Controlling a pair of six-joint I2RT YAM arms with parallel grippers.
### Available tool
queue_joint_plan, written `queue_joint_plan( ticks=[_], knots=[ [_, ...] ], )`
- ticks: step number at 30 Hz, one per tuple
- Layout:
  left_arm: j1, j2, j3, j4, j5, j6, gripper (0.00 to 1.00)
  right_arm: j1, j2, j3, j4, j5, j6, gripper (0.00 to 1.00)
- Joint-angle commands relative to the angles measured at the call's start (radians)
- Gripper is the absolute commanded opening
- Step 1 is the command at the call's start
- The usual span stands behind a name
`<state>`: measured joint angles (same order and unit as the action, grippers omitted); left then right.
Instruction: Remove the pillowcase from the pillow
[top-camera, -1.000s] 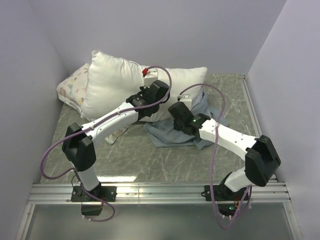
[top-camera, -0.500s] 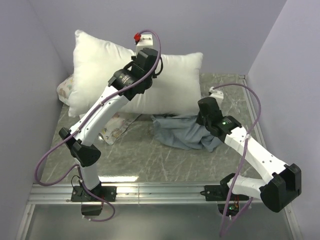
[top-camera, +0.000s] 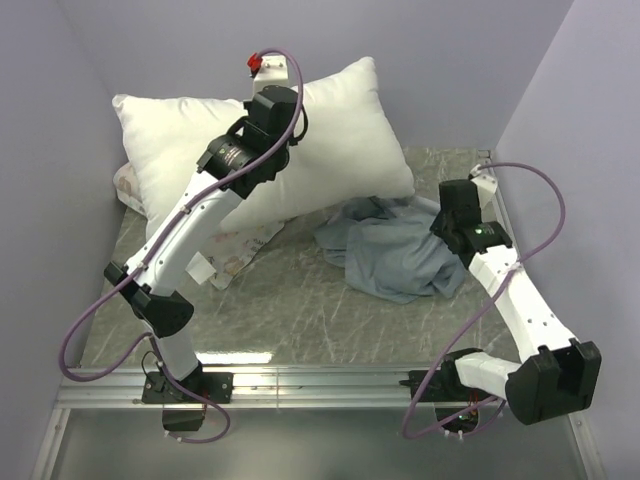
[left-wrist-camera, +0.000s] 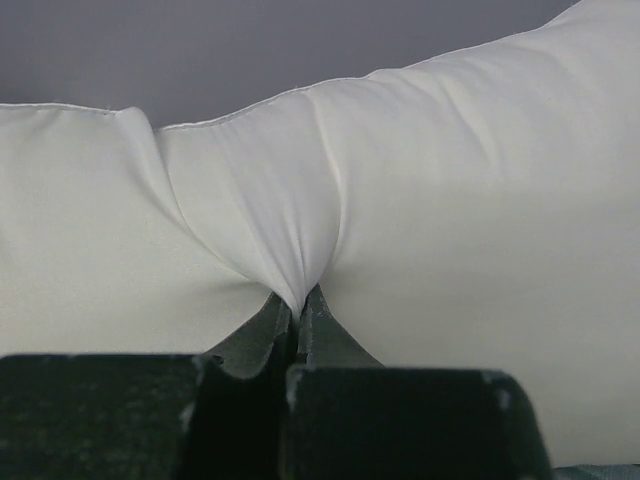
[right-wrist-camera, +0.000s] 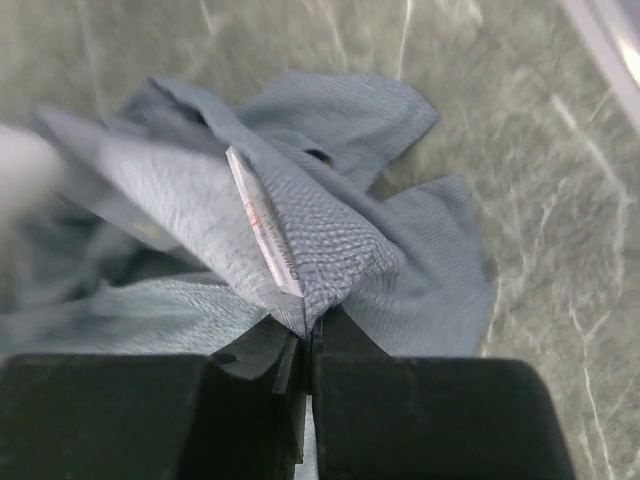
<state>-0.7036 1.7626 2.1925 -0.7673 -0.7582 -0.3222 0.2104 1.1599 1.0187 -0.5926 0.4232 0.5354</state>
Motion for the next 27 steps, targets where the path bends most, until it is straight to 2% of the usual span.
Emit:
queue_joint_plan(
  ticks=[1, 6, 11, 15, 17, 21, 22, 24, 25, 27],
  knots=[
    [-0.004, -0.097, 0.024, 0.177, -0.01, 0.041, 0.0, -0.043, -0.04, 0.147, -0.015, 0.045, 0.014, 0.0],
    [-0.004, -0.114, -0.031, 0.2, 0.013, 0.019, 0.0, -0.138, -0.08, 0.265, -0.045, 0.014, -0.005, 0.0],
    [-0.004, -0.077, -0.017, 0.177, 0.033, -0.015, 0.0, -0.154, -0.057, 0.366, -0.078, 0.017, -0.017, 0.0],
    [-0.002, -0.046, -0.03, 0.184, 0.033, -0.021, 0.0, -0.152, -0.058, 0.292, -0.02, -0.035, -0.02, 0.0],
    [0.007, -0.034, -0.033, 0.178, 0.037, -0.028, 0.0, -0.152, -0.054, 0.19, 0.016, -0.063, -0.022, 0.02],
    [0.023, -0.015, -0.063, 0.188, 0.063, -0.044, 0.0, -0.141, -0.025, 0.019, 0.118, -0.147, -0.014, 0.18],
    [0.026, -0.011, -0.063, 0.184, 0.065, -0.044, 0.0, -0.132, -0.022, -0.047, 0.137, -0.158, -0.003, 0.28],
    [0.029, 0.007, -0.063, 0.178, 0.066, -0.055, 0.0, -0.108, -0.025, -0.106, 0.183, -0.176, 0.012, 0.41],
    [0.032, 0.012, -0.069, 0.172, 0.069, -0.058, 0.0, -0.103, -0.026, -0.153, 0.198, -0.185, 0.017, 0.53],
    [0.033, 0.011, -0.094, 0.178, 0.076, -0.064, 0.0, -0.101, -0.048, -0.184, 0.211, -0.202, 0.011, 0.62]
  ],
)
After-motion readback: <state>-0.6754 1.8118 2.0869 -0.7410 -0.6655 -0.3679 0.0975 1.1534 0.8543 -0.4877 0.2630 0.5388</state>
